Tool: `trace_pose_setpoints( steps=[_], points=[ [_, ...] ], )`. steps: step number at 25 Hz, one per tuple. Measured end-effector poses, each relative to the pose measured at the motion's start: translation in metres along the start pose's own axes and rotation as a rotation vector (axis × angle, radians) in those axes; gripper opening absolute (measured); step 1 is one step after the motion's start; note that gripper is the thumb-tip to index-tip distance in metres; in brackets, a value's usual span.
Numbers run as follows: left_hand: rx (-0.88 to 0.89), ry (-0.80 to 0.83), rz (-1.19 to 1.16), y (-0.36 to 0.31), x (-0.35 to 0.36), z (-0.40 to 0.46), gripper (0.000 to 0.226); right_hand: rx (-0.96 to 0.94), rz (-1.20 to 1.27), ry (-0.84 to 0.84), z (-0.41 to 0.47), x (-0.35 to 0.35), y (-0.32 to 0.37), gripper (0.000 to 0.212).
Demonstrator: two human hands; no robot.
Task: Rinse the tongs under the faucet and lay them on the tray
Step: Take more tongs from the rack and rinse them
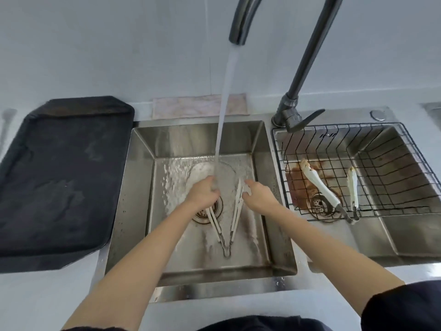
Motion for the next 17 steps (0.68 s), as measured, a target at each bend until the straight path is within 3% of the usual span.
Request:
trace_pose_setpoints(
  steps=[3, 6, 17],
  points=[
    [0.163, -0.027, 0.257, -0.030, -0.018, -0.005, 0.054, -0.100, -0.115, -0.100, -0.007, -0.034, 0.009, 0.054],
    [0.266, -0.064, 0.353, -0.063, -0.027, -0.016, 0.054, -0.153, -0.171, -0.184, -0.017, -0.068, 0.005, 0.054],
    [0.448, -0.038, 0.405, -0.188, 0.034, -0.043, 0.053, -0.071, -0.229, -0.268, -0.036, -0.154, -0.098, 0.054]
  ],
)
Point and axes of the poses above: each hand's wrist, its own z-axis towards the middle knuckle, its own x-axis out of the palm, y = z × x, the point moved 10 cm from there along z, towards the middle knuckle, and after that the axes turned 13 degrees about -y, right-handed, at the moved point
